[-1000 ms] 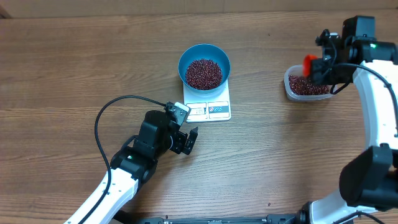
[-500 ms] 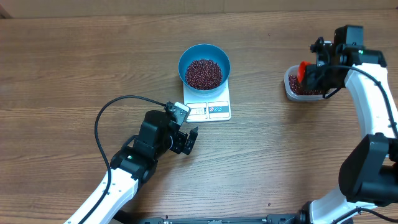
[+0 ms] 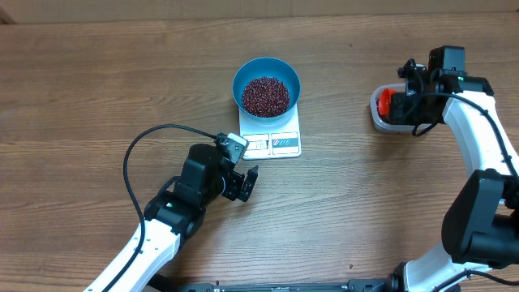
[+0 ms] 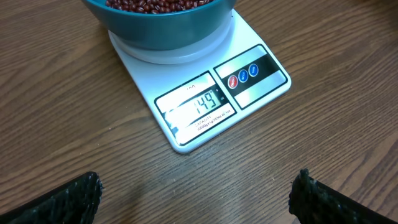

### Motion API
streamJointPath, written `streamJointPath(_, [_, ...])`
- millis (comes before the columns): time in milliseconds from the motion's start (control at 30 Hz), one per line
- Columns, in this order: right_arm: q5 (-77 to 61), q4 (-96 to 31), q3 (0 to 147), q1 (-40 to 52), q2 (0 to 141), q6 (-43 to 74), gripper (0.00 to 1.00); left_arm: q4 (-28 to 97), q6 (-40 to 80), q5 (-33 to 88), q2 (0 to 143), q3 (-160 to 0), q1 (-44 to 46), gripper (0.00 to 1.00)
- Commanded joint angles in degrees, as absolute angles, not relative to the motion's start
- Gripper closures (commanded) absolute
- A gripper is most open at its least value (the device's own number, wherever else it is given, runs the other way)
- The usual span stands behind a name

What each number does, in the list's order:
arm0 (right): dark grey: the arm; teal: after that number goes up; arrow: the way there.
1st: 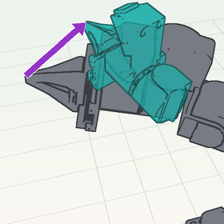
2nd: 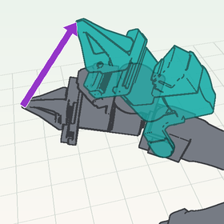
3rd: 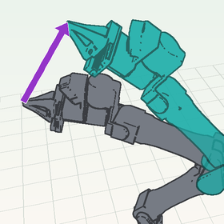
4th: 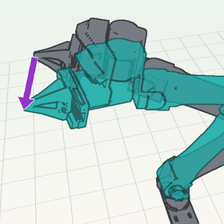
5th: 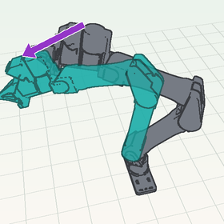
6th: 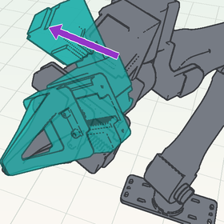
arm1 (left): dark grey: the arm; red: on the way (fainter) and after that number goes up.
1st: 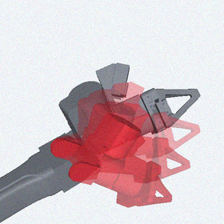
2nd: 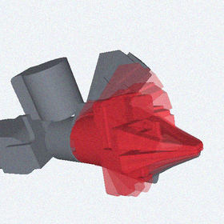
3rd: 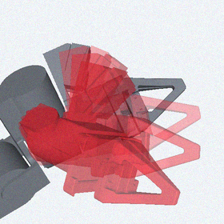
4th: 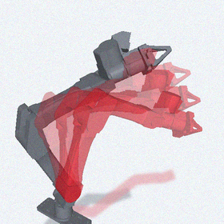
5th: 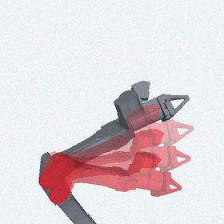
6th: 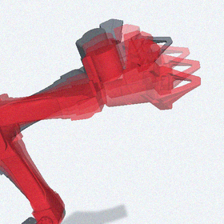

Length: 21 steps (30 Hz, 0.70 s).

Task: Scoop item into bowl and weigh 150g on scale
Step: 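Dip the red scoop into the beans and scoop a small amount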

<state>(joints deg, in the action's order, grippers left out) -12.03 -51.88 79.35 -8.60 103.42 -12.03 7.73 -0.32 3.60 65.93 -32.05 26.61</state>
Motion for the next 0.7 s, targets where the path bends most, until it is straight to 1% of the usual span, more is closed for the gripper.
streamJointPath(0, [-15.4, -51.5, 79.1, -8.7, 103.3, -11.7, 0.96, 7.7, 0.0, 2.9, 66.3, -32.0, 26.7, 0.01])
streamJointPath(400, [-14.0, -52.2, 79.1, -8.7, 103.5, -11.8, 0.96, 7.7, 0.0, 2.9, 66.3, -32.0, 26.7, 0.01])
streamJointPath(667, [-9.9, -52.3, 79.0, -8.7, 103.7, -11.7, 0.96, 7.7, 0.0, 2.9, 66.3, -32.0, 26.7, 0.00])
